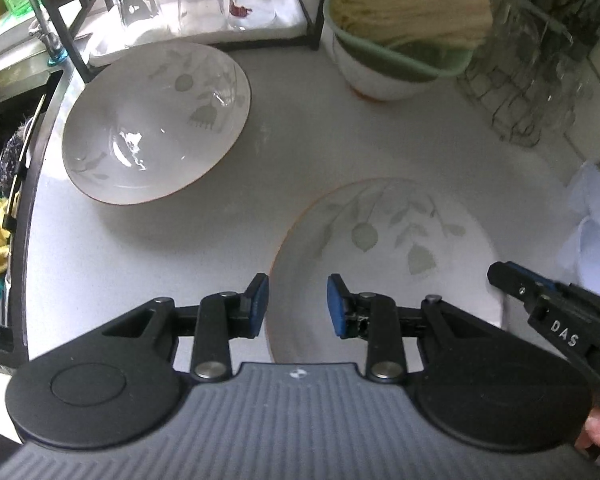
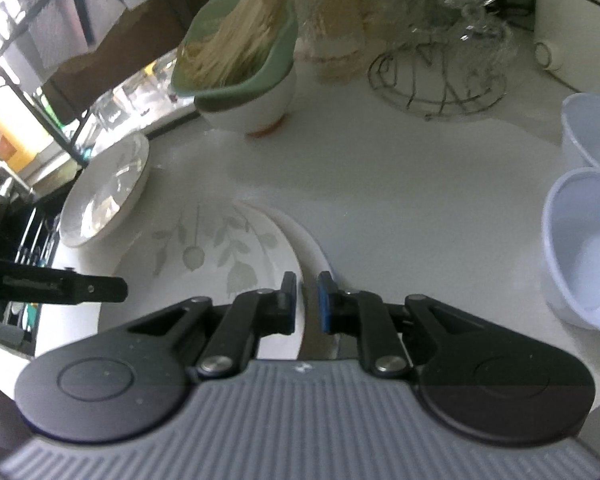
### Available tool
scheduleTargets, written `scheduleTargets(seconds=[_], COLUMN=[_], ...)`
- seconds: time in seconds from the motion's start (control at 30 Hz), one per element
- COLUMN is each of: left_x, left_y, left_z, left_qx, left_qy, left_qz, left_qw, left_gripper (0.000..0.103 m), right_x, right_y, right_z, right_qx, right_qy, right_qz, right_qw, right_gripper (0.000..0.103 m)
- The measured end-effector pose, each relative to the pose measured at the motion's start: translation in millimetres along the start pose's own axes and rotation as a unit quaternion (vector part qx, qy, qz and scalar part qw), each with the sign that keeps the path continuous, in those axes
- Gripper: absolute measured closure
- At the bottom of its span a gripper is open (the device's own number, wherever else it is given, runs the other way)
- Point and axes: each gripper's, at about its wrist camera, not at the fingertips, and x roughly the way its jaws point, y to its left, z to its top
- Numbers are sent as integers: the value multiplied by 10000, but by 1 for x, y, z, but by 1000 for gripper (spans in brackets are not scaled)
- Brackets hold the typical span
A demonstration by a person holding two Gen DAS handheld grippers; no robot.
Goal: Organize plates and bowls
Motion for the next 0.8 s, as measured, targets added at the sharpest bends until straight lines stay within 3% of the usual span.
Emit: scheduleTargets(seconds=[0.17, 0.5, 0.8], left_x=[-25, -79, -130], left_y=[-4, -25, -39], left_z=[1, -4, -19], left_qx=[-71, 224, 188], left_qy=[-220, -855, -1435], left_qz=[-244, -341, -479], left_qw=[9994, 9955, 9883], left_gripper=[67, 67, 67], right_x=[-19, -75, -132], right_y=[-3, 6, 17], right_z=[3, 22, 28], right_qx=[75, -237, -389], right_qy=[-227, -792, -1360], right_qz=[-21, 97, 339], right_qw=[9997, 9965, 9894], right_gripper=[89, 89, 89])
